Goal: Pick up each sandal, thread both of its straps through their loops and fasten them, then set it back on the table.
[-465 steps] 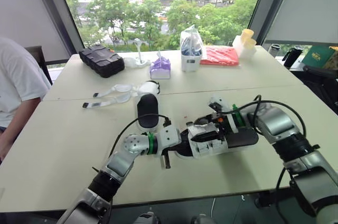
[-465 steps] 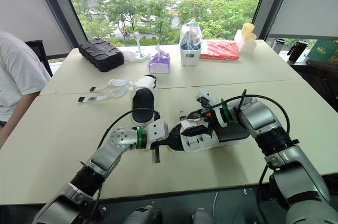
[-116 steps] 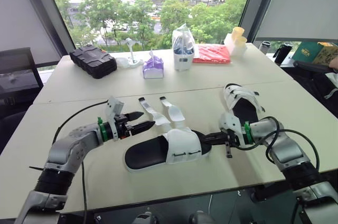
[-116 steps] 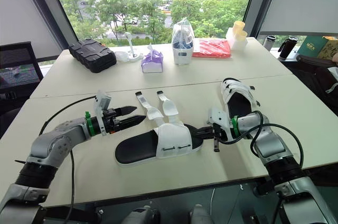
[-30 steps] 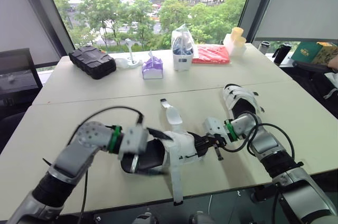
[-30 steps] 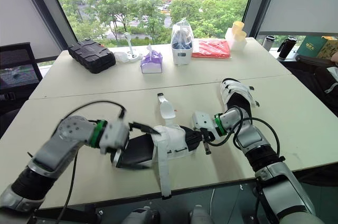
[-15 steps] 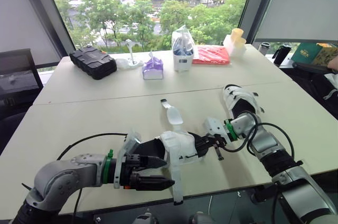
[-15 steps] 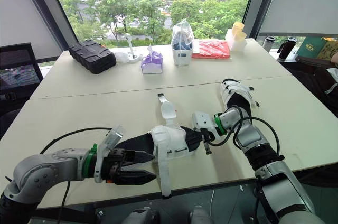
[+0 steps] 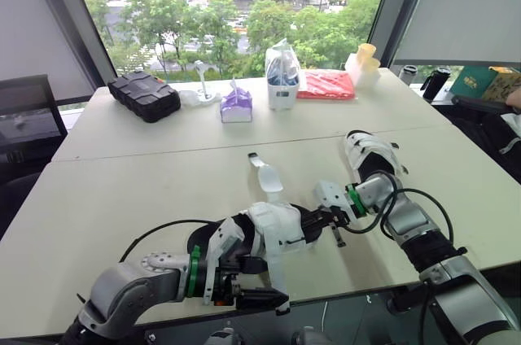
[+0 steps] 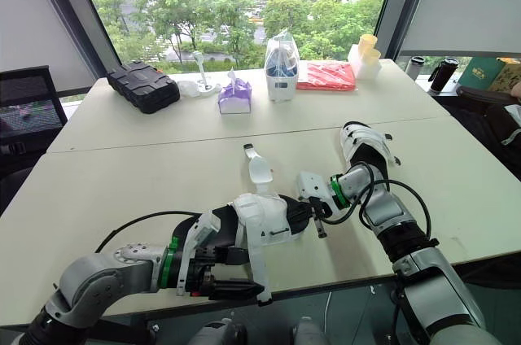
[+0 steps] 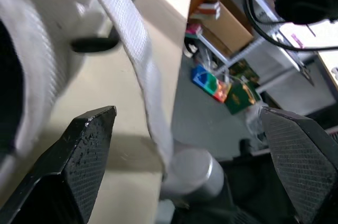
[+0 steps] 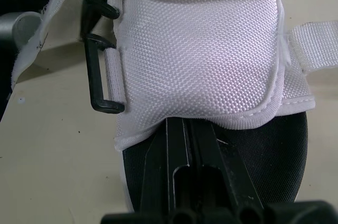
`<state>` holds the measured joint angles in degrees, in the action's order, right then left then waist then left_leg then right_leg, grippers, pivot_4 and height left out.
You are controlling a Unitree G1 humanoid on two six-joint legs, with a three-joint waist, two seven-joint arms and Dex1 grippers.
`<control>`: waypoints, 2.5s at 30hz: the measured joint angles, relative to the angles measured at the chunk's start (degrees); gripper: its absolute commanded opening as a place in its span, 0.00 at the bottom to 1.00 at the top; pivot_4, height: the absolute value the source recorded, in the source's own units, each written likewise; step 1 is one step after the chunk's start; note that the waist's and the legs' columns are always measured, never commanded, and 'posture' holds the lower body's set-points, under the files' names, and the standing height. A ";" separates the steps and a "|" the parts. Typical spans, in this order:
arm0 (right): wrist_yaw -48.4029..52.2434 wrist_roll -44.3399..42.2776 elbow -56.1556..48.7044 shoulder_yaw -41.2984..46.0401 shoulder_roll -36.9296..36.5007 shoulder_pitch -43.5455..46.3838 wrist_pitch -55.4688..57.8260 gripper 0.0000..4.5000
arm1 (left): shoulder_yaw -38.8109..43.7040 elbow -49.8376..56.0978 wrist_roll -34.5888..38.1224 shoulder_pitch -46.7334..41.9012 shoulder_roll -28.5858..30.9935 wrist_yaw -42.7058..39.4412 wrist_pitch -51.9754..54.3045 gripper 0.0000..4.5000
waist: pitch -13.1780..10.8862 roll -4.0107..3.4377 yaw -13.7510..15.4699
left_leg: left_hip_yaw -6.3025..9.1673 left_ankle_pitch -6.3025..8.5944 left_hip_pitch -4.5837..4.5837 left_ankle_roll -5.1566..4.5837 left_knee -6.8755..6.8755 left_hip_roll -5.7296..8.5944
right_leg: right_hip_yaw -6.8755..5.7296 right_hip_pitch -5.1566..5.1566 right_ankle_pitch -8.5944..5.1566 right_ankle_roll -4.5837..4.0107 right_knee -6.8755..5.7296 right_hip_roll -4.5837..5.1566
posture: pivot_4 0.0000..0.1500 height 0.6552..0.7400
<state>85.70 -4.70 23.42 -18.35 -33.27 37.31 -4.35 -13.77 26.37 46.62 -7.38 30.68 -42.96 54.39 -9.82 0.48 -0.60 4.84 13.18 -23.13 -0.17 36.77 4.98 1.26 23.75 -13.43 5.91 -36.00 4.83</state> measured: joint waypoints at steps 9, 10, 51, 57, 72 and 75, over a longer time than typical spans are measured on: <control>0.08 0.04 -0.11 -0.09 0.00 0.08 0.12 0.00 | -0.28 -0.87 -1.06 0.21 -4.01 2.28 0.21 0.15 | 0.00 0.00 -0.01 | 0.01 0.00 0.00 -0.01 -0.01 0.00 | -0.02 0.00 0.00 0.00 0.01 0.00 | 1.00 1.00; 0.08 0.05 -0.11 -0.09 0.00 0.08 0.12 0.00 | -0.28 -0.87 -1.07 0.23 -4.06 2.34 0.21 0.05 | 0.00 0.00 -0.02 | 0.00 0.00 0.00 -0.01 -0.01 0.00 | -0.01 0.00 0.00 0.00 0.01 0.00 | 1.00 1.00; 0.01 1.16 -0.56 -0.62 0.25 0.65 -0.64 0.00 | 10.99 -30.80 3.50 -24.63 -3.32 -10.48 7.47 0.02 | -0.02 0.03 -0.17 | 0.02 0.01 0.01 0.03 -0.03 0.02 | -0.10 0.02 0.10 0.20 0.00 -0.03 | 1.00 1.00; -0.04 1.16 -0.65 -0.57 0.22 0.56 -0.60 0.00 | 10.02 -30.79 -0.94 -24.68 -3.98 -11.87 2.93 0.02 | -0.02 0.03 -0.14 | 0.02 0.01 0.00 0.04 -0.04 0.02 | -0.08 0.02 0.10 0.19 0.01 -0.02 | 1.00 1.00; -0.34 1.15 -0.89 -0.57 0.22 0.40 -0.55 0.00 | 8.85 -27.27 -2.54 -26.73 -4.05 -16.91 1.17 0.02 | -0.02 0.03 -0.19 | 0.02 0.01 0.01 0.03 -0.09 0.02 | -0.08 0.04 0.10 0.20 0.02 -0.02 | 1.00 1.00; -0.35 1.15 -0.89 -0.59 0.23 0.40 -0.55 0.00 | 7.49 -26.55 -3.97 -27.12 -3.35 -18.40 -0.16 0.02 | -0.02 0.03 -0.21 | 0.02 0.01 0.01 0.03 -0.09 0.02 | -0.08 0.04 0.10 0.20 0.02 -0.02 | 1.00 1.00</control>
<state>85.36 -3.55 22.52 -18.93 -33.04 37.71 -4.90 -6.28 -0.18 42.65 -34.50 27.33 -61.36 54.23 -9.84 0.51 -0.81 4.86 13.19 -23.12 -0.14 36.68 5.00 1.18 23.79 -13.33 6.11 -35.98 4.80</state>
